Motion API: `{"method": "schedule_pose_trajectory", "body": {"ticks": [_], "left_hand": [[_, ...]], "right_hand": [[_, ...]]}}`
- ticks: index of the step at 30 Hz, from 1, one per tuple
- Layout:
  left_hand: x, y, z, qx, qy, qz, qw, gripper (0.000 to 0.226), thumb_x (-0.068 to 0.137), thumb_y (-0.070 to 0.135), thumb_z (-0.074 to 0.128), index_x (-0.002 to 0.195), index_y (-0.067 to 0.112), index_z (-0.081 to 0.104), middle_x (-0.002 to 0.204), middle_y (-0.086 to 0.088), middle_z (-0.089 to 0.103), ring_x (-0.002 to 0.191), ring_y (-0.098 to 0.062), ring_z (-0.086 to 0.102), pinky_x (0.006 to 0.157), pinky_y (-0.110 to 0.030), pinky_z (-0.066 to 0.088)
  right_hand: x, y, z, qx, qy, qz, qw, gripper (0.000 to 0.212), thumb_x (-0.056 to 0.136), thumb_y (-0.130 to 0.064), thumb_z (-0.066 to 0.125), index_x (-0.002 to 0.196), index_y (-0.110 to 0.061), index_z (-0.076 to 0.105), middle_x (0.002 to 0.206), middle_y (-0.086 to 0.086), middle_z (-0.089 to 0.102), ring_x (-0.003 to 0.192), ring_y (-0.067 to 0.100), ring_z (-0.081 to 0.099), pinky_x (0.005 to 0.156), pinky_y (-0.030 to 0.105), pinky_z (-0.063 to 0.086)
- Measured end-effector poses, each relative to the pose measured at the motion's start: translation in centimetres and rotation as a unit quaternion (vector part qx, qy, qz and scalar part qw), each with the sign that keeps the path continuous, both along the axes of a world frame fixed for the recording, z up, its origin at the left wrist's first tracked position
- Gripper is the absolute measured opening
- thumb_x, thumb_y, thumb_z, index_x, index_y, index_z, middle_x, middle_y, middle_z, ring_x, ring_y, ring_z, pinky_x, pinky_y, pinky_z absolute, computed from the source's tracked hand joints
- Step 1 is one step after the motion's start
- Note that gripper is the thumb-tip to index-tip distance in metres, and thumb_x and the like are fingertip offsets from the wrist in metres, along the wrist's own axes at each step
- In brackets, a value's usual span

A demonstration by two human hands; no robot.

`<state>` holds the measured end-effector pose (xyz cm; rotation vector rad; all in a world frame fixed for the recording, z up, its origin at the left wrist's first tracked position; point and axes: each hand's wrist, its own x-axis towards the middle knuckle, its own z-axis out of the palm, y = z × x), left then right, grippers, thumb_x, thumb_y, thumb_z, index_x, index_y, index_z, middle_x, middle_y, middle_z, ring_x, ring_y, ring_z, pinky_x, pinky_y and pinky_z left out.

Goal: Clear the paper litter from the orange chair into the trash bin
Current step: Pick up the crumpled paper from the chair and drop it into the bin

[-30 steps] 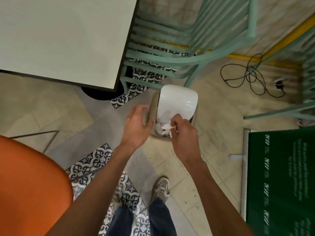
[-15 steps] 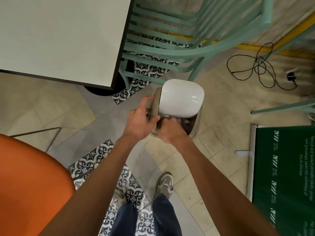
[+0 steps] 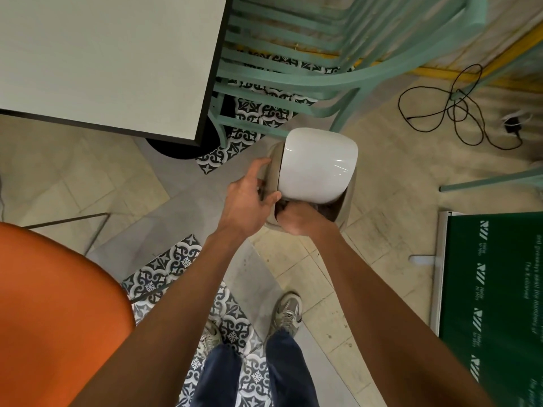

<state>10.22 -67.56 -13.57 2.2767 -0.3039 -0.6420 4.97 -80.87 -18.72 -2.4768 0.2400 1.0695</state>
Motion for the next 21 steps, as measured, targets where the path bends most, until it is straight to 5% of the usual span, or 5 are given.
{"method": "schedule_pose_trajectory", "body": {"ticks": [5, 9, 15, 21], "left_hand": [[-0.5, -0.1, 0.1, -0.002, -0.022, 0.008, 1.0, 0.066, 0.093, 0.019, 0.081, 0.149, 0.032, 0.048, 0.111, -0.003, 0.075, 0.1, -0.019, 0.07, 0.093, -0.025, 0.051], [-0.9, -0.2, -0.1, -0.01, -0.047, 0.021, 0.999, 0.064, 0.088, 0.012, 0.084, 0.145, 0.022, 0.056, 0.112, -0.004, 0.076, 0.099, -0.019, 0.074, 0.097, -0.034, 0.059], [-1.5, -0.6, 0.3, -0.033, -0.135, -0.026, 0.99, 0.089, 0.082, 0.001, 0.086, 0.153, 0.036, 0.046, 0.144, 0.002, 0.059, 0.108, -0.014, 0.069, 0.102, -0.034, 0.059], [-1.9, -0.7, 0.3, 0.008, -0.17, -0.067, 0.983, 0.083, 0.08, -0.007, 0.083, 0.151, 0.023, 0.053, 0.152, 0.004, 0.053, 0.13, -0.014, 0.058, 0.116, -0.021, 0.04]], "right_hand": [[-3.0, 0.2, 1.8, 0.001, -0.047, -0.112, 0.993, 0.043, 0.108, -0.043, 0.033, 0.122, -0.021, 0.067, 0.119, 0.01, 0.071, 0.108, 0.038, 0.067, 0.093, 0.055, 0.057], [-5.7, 0.2, 4.8, -0.013, -0.222, -0.19, 0.956, 0.025, 0.107, -0.035, 0.055, 0.124, -0.022, 0.068, 0.106, 0.007, 0.076, 0.095, 0.033, 0.074, 0.077, 0.045, 0.064], [-6.9, -1.4, 8.0, -0.09, -0.423, -0.247, 0.867, 0.037, 0.1, -0.024, 0.068, 0.137, -0.021, 0.064, 0.139, 0.002, 0.063, 0.122, 0.028, 0.06, 0.091, 0.043, 0.061], [-5.9, -3.3, 7.5, -0.139, -0.363, -0.185, 0.903, 0.058, 0.095, -0.033, 0.075, 0.148, -0.02, 0.056, 0.16, 0.005, 0.047, 0.148, 0.033, 0.043, 0.112, 0.054, 0.048]]}}
